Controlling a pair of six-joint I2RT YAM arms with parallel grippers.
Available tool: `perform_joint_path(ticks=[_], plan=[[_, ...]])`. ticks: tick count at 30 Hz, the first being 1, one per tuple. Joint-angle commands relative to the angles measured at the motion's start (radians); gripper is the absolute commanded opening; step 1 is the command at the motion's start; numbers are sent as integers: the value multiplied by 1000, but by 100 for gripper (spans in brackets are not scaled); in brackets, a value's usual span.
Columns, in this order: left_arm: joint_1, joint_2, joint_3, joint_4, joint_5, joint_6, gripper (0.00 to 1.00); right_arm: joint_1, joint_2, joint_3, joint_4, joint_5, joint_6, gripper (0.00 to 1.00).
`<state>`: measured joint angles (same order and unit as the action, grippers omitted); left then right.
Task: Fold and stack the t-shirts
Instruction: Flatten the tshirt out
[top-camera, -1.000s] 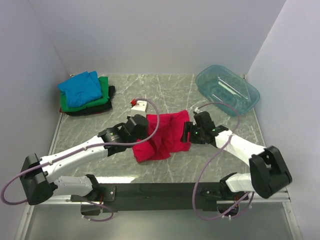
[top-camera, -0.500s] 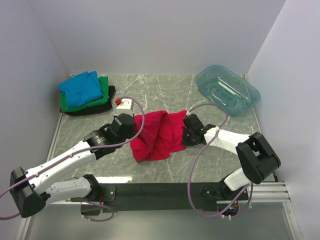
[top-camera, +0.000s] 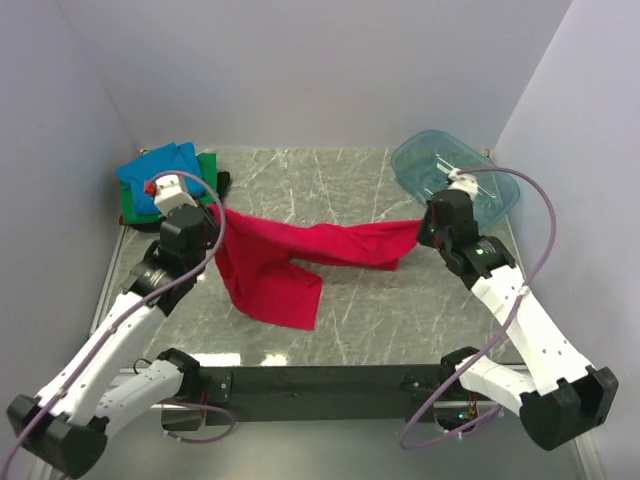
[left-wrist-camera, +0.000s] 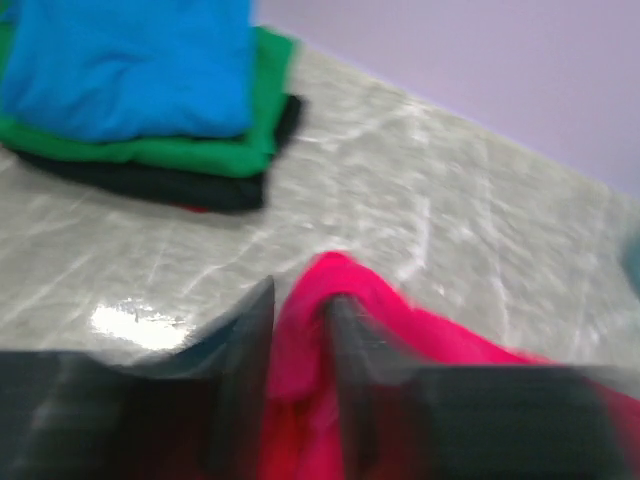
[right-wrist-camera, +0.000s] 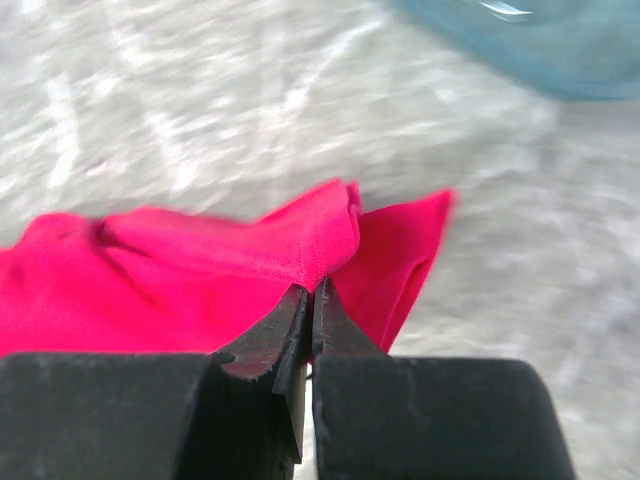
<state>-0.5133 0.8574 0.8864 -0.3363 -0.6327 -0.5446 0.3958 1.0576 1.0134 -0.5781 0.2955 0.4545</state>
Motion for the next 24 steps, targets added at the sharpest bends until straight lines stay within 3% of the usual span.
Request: perform_joint_path(ticks=[1, 2, 5, 9, 13, 20, 24], plan=[[151, 104, -30, 36, 63, -29, 40, -74, 13, -39, -82, 45, -48, 3], [173, 130, -23, 14, 71, -37, 73, -90, 18, -62, -77, 48, -51, 11], [187, 218, 3, -23, 56, -44, 99, -97, 53, -87, -66, 44, -47, 50], [115, 191, -58, 28, 76, -44, 99, -95, 51, -116, -23, -30, -48, 59], [75, 189, -150, 85, 183, -67, 98, -89, 50, -125, 6, -85, -50, 59], [75, 310, -231, 131, 297, -123, 79, -81, 53, -150, 52, -165, -46, 59], [76, 350, -242, 117, 231, -143, 75, -75, 51, -162, 66, -180, -45, 59]])
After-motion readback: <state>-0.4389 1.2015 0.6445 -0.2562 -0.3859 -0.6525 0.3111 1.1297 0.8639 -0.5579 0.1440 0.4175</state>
